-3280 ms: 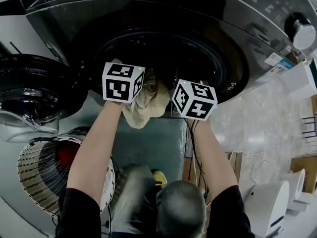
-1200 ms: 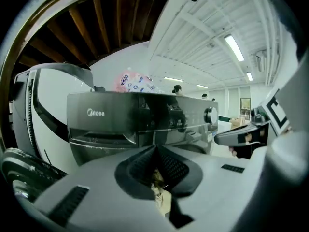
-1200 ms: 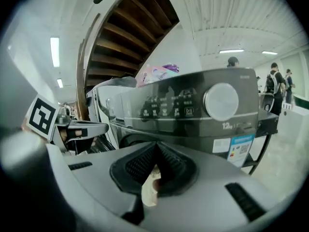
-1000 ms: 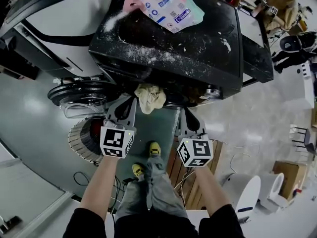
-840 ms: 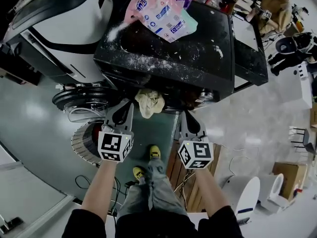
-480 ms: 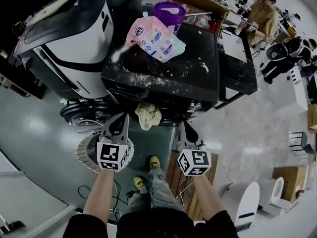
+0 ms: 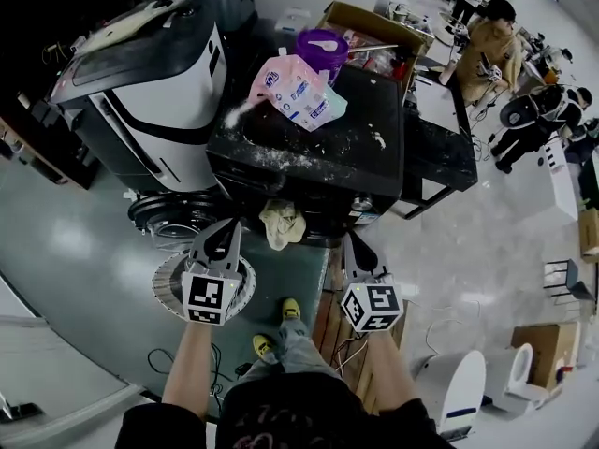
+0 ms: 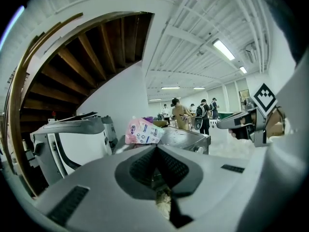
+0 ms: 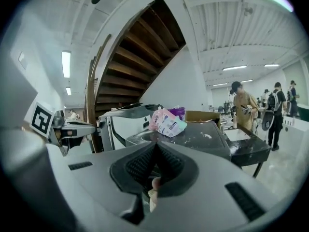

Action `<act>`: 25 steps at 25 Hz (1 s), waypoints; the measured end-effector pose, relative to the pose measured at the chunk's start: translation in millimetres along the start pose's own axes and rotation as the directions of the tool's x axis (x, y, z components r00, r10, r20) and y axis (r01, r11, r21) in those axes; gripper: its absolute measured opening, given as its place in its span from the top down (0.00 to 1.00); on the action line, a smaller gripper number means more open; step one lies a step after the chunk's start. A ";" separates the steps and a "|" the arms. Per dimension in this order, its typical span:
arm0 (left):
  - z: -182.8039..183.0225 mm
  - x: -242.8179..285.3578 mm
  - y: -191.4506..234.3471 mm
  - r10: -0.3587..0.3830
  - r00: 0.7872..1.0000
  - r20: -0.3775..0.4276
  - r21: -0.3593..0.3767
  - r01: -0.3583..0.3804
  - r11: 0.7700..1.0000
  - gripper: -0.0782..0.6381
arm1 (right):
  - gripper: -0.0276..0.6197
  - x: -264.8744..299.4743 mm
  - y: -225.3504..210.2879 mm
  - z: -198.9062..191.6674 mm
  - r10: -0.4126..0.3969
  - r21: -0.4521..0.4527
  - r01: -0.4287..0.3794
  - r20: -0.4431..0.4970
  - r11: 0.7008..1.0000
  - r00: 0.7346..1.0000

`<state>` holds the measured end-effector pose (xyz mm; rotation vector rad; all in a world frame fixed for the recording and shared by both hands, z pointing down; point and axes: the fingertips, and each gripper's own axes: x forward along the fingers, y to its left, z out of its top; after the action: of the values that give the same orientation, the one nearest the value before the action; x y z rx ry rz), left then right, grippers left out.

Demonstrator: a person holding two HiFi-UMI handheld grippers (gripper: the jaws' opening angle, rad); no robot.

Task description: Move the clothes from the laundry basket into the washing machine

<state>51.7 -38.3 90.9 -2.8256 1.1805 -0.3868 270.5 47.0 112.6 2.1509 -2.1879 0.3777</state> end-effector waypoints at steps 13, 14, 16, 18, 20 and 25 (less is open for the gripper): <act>31.1 -59.7 23.0 0.065 0.997 0.051 -0.027 -0.064 0.998 0.88 | 0.95 -39.5 17.5 38.6 -0.006 -0.053 0.009 0.044 0.999 0.999; 33.1 -63.7 24.0 0.063 0.997 0.055 -0.035 -0.061 0.998 0.88 | 0.95 -42.2 18.4 41.3 -0.010 -0.049 0.013 0.050 0.999 0.999; 36.7 -71.4 27.9 0.066 0.996 0.062 -0.039 -0.063 0.997 0.88 | 0.95 -45.4 21.1 45.4 -0.015 -0.043 0.018 0.064 0.999 0.998; 38.8 -79.5 31.3 0.076 0.995 0.066 -0.041 -0.073 0.997 0.88 | 0.95 -48.5 24.0 48.7 -0.013 -0.039 0.016 0.073 0.999 0.997; 41.0 -87.2 33.8 0.090 0.993 0.076 -0.058 -0.086 0.995 0.88 | 0.95 -53.1 24.4 53.9 -0.009 -0.033 0.012 0.083 0.999 0.996; 46.0 -101.5 39.4 0.108 0.990 0.092 -0.107 -0.098 0.989 0.88 | 0.95 -66.0 22.8 65.7 -0.026 -0.022 0.028 0.103 0.999 0.994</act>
<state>-32.7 3.5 19.5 -2.8150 1.3557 -0.1853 258.8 98.0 32.2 2.2332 -2.2012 0.2441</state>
